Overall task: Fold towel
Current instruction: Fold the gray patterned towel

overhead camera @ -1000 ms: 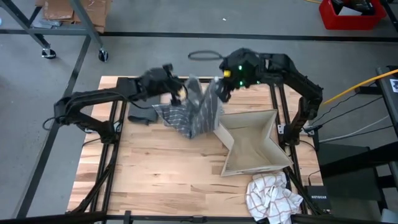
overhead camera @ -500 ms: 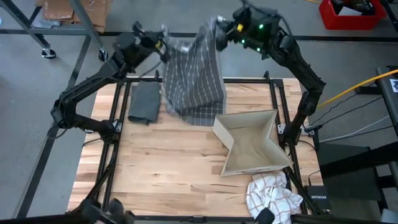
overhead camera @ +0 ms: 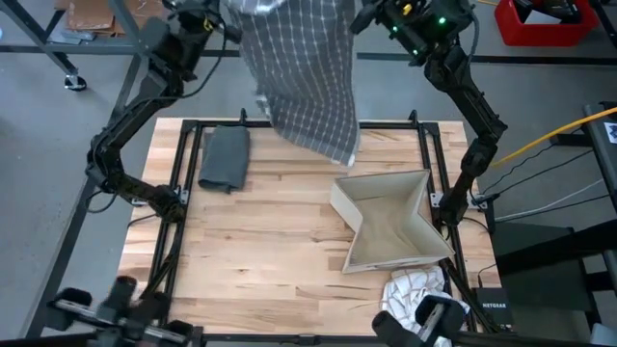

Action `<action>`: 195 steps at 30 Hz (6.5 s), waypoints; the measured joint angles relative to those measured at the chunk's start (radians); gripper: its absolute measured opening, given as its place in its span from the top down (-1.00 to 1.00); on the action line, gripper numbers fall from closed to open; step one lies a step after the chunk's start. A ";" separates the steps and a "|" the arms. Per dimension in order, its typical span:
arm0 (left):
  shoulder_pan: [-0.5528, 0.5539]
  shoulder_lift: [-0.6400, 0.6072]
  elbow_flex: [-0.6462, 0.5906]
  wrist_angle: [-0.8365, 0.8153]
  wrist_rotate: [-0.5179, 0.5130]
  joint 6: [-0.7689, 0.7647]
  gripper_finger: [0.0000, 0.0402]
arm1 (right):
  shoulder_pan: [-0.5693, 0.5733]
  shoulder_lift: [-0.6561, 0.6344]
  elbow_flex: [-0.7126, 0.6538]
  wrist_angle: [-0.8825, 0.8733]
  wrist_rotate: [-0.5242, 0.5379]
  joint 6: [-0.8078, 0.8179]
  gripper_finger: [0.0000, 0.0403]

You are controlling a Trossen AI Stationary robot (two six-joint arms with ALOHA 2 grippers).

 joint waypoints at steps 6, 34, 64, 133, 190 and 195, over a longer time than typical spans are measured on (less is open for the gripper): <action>0.029 0.048 0.129 -0.006 0.016 -0.028 1.00 | 0.003 0.003 -0.001 0.072 -0.002 0.002 1.00; -0.151 -0.126 0.469 -0.890 0.140 -0.093 1.00 | 0.003 -0.011 -0.001 0.058 -0.558 0.717 1.00; -0.454 -0.222 0.583 -1.030 0.422 -0.295 1.00 | 0.220 -0.009 0.000 0.129 -0.959 0.948 1.00; -0.210 0.014 0.626 -1.513 -0.164 -0.086 1.00 | 0.044 -0.008 0.000 -0.670 -0.661 0.363 1.00; -0.779 -0.272 0.156 -1.798 0.529 -0.815 1.00 | 0.462 0.030 -0.100 -1.191 -0.736 0.292 1.00; -0.849 -0.360 0.065 -1.800 0.530 -0.904 1.00 | 0.556 0.068 -0.100 -1.166 -0.703 0.311 1.00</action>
